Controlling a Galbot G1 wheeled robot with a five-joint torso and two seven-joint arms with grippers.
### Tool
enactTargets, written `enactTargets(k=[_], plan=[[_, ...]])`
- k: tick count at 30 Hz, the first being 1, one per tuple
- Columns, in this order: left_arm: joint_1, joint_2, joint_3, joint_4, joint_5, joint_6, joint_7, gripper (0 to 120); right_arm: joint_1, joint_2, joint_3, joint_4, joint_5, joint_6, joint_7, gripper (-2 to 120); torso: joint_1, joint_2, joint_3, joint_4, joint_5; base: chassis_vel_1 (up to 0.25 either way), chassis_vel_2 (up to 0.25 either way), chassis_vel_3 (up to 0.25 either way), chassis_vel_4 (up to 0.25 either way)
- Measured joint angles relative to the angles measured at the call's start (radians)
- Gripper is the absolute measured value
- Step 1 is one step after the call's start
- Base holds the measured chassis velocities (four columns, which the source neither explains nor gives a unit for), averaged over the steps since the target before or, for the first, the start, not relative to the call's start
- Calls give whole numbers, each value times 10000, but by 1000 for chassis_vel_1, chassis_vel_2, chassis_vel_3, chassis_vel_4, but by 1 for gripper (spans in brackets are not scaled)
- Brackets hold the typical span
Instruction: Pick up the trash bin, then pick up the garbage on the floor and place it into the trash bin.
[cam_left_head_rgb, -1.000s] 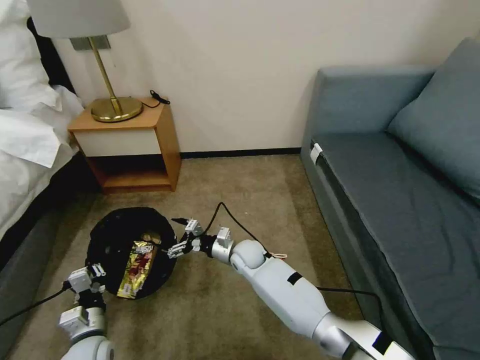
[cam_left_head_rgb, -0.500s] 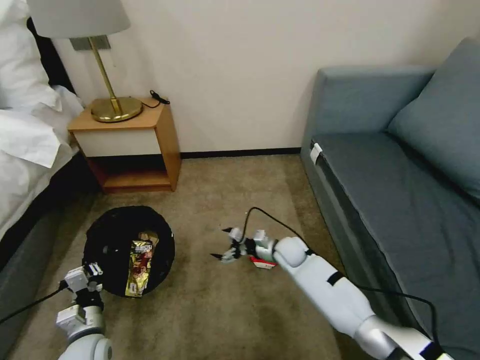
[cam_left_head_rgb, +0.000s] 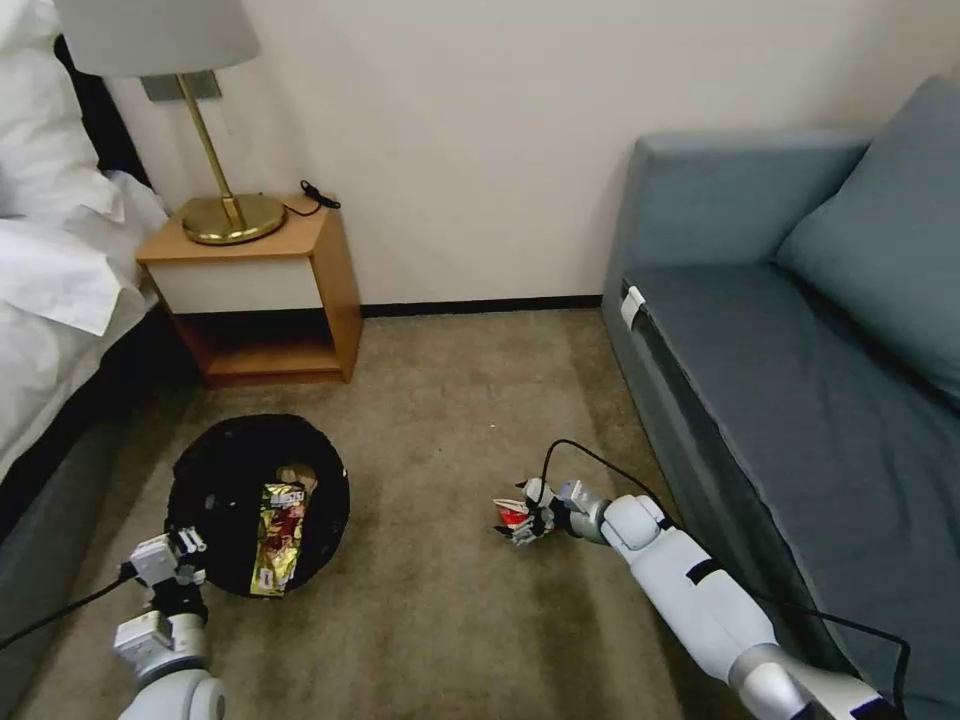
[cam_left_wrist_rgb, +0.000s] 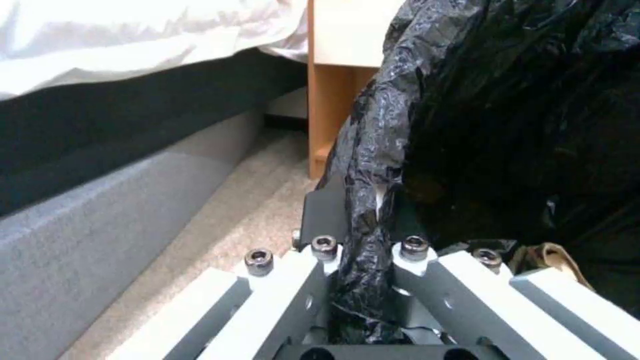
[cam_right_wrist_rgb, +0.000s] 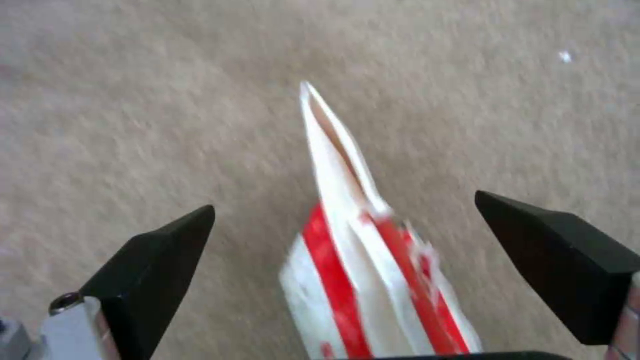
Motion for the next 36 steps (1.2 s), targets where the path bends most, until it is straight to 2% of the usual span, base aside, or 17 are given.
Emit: enactTargets(k=[4,8,9,12,16,18,19,22,23,26,28,30,36], plan=[[4,-21,7,-60,65,152,-93,3,241,229,369,-666,-352,153,21,99,0,0,0,2,0,0,0,0,0],[-5,-23,7,-128,97,255,-153,3,432,410,670,-1104,-694,212,-163,85,0,0,0,2,-1,0,0,0,0],[-5,-23,7,-128,97,255,-153,3,432,410,670,-1104,-694,212,-163,85,0,0,0,2,-1,0,0,0,0],[-5,-20,6,-165,100,309,-192,3,438,509,751,-1186,-779,219,-213,67,0,0,0,2,-1,0,0,0,0],[2,-5,4,-168,99,311,-199,3,438,571,770,-1187,-786,219,-213,58,0,0,0,2,-1,0,0,0,0],[10,8,0,-168,93,312,-202,3,437,606,775,-1159,-786,219,-212,48,0,-1,0,2,0,0,0,0,0],[10,8,0,-168,93,312,-202,3,437,606,775,-1159,-786,219,-212,48,0,-1,0,2,0,0,0,0,0],[37,15,-1,-168,82,311,-205,3,404,621,771,-1066,-785,220,-209,32,0,0,0,2,-1,0,0,0,0],[37,15,-1,-168,82,311,-205,3,404,621,771,-1066,-785,220,-209,32,0,0,0,2,-1,0,0,0,0],[73,38,-8,-168,55,293,-206,3,290,641,805,-1029,-886,230,-204,19,-1,0,0,1,-1,0,0,0,0],[74,44,-10,-163,52,281,-206,3,269,657,841,-1029,-909,240,-200,16,0,0,0,1,-1,0,0,0,0],[74,45,-9,-128,48,263,-205,3,228,682,905,-987,-943,261,-197,4,0,0,0,1,0,0,0,0,0],[105,39,18,-119,22,253,-206,3,151,627,953,-707,-843,325,-182,0,0,0,0,2,-1,0,0,0,0]])
